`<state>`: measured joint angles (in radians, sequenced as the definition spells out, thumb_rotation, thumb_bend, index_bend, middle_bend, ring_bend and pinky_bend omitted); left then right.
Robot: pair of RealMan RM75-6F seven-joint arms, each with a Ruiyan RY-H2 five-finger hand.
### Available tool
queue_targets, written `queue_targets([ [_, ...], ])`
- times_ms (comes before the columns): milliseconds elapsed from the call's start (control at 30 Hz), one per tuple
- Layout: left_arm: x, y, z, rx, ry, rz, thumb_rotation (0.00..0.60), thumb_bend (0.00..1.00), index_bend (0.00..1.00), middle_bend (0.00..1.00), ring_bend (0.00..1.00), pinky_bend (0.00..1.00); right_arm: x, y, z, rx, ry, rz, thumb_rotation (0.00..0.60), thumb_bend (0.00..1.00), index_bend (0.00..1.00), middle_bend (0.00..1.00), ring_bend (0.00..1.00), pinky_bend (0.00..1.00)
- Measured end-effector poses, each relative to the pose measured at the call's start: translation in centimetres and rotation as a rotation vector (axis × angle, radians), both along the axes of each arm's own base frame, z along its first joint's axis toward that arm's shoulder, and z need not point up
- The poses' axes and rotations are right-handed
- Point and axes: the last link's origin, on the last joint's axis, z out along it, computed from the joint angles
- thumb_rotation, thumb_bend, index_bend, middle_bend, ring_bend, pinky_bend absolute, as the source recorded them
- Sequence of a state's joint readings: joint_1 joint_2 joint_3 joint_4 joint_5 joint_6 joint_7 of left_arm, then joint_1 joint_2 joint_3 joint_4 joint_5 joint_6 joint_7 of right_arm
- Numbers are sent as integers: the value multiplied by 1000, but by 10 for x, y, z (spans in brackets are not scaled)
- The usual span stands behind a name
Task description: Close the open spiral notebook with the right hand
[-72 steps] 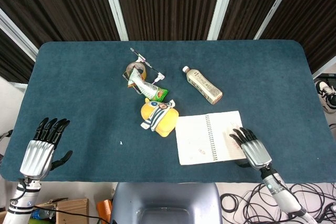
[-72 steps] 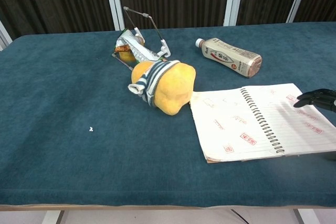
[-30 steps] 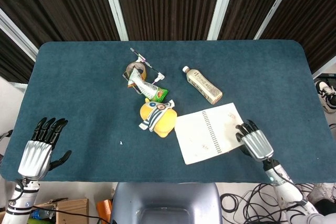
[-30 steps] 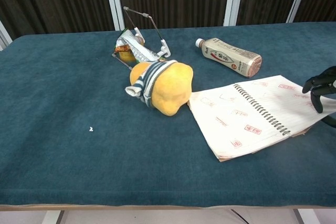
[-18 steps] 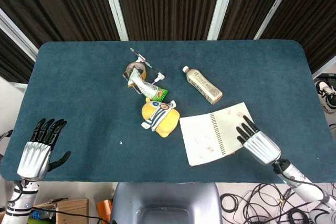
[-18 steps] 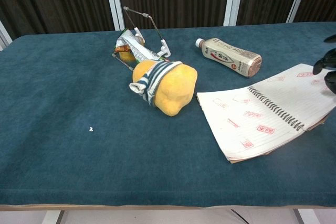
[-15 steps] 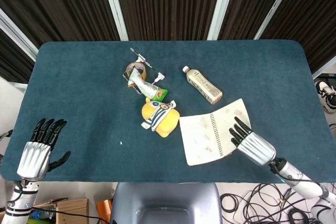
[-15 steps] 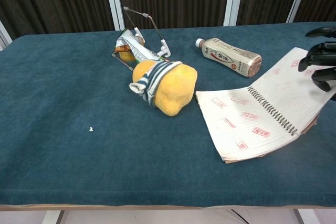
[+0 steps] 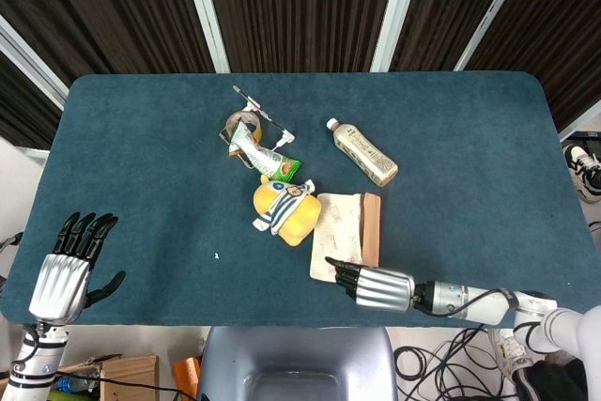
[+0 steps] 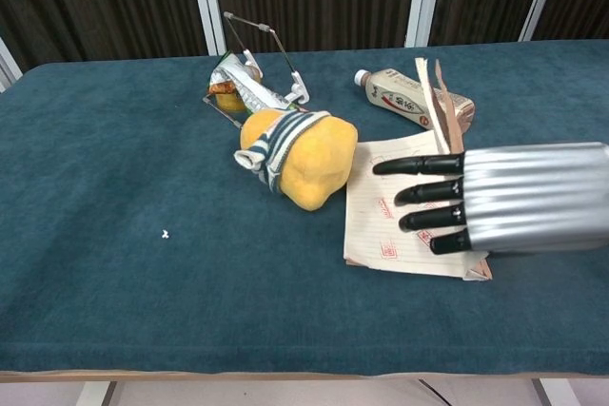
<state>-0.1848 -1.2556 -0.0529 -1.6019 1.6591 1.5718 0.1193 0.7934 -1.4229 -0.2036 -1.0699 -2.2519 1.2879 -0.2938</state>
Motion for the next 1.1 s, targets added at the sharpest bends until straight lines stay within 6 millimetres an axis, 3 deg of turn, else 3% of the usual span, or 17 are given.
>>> queue_targets([
  [200,-3,2,-3,-8,-8,2,600,225,133,141,80,76,6,-4,-11,20,-16,-38,600,159,520,288,102,0],
  [367,-5,2,-3,-7,-12,6,600,225,133,141,80,76,3,-10,-15,-18,-48,-127,600,23,240,150,8,0],
  [467,-6,2,-2,-2,-12,7,600,226,133,141,80,76,4,-13,-15,-41,-89,-192,600,0,93,84,0,0],
  [700,-7,1,-1,4,-13,9,600,227,133,141,80,76,14,-15,4,-93,-238,-269,600,0,53,57,0,11],
  [800,-8,0,-1,5,-13,15,600,226,133,141,80,76,11,-15,20,-118,-292,-336,600,51,55,64,13,67],
  [1000,-8,-1,-2,1,-13,15,600,225,133,141,80,77,-6,-13,38,-116,-333,-600,600,411,15,111,81,131],
  [1100,-7,-1,-2,1,-10,12,600,225,133,141,80,77,-18,-14,35,-83,-321,-773,600,481,0,112,81,131],
])
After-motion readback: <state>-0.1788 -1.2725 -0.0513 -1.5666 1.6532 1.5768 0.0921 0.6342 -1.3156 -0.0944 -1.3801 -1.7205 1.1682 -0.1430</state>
